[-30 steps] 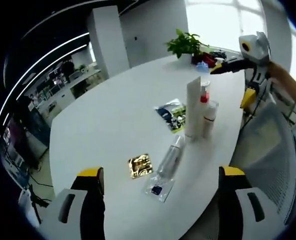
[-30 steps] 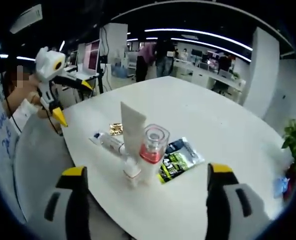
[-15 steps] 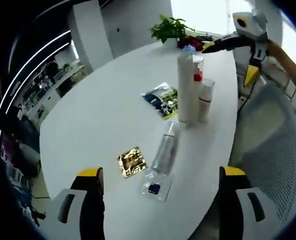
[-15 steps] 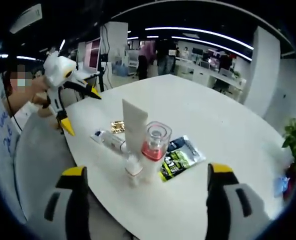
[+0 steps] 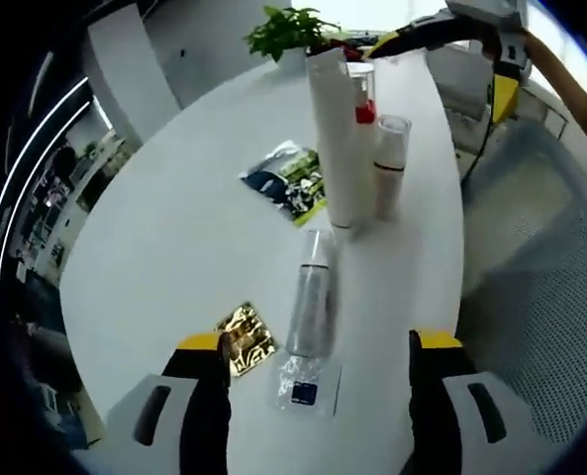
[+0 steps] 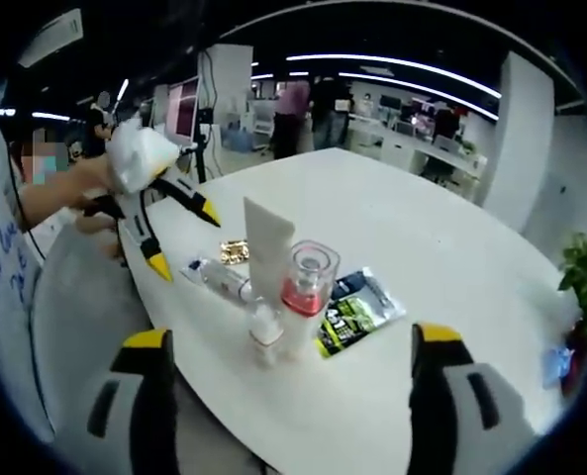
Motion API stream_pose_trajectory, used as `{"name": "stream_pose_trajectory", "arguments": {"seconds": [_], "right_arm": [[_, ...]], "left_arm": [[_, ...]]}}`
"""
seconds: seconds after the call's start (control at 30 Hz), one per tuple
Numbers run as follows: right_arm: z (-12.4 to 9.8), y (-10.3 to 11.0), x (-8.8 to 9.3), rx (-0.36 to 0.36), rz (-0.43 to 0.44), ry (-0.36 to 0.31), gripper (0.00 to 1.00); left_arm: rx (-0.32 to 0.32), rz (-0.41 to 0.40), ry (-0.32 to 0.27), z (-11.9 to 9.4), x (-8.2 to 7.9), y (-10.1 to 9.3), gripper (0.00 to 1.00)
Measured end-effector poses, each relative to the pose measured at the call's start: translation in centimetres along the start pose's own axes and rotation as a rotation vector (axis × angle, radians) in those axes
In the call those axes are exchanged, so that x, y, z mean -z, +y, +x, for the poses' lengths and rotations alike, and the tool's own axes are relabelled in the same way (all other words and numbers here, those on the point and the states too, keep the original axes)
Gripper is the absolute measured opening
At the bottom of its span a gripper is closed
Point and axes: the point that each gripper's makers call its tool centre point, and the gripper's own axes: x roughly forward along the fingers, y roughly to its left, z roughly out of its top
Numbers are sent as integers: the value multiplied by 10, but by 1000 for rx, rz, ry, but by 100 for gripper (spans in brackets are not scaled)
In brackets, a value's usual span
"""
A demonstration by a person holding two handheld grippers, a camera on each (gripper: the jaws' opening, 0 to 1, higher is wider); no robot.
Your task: Arrange the skincare products in the storage area until every visible bottle or jar stands upright without overlapping.
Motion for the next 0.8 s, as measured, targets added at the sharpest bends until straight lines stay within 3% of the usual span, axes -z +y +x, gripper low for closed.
{"name": "stream_pose_trajectory", "arguments": {"seconds": [0.53, 0.8], "right_arm": [[-3, -1, 7, 11, 6, 10, 100], [-5, -2, 11, 16, 8, 21, 100]], "left_arm": [[59, 47, 63, 31, -1, -2, 52], [89, 39, 68, 45, -2, -2, 42]]}}
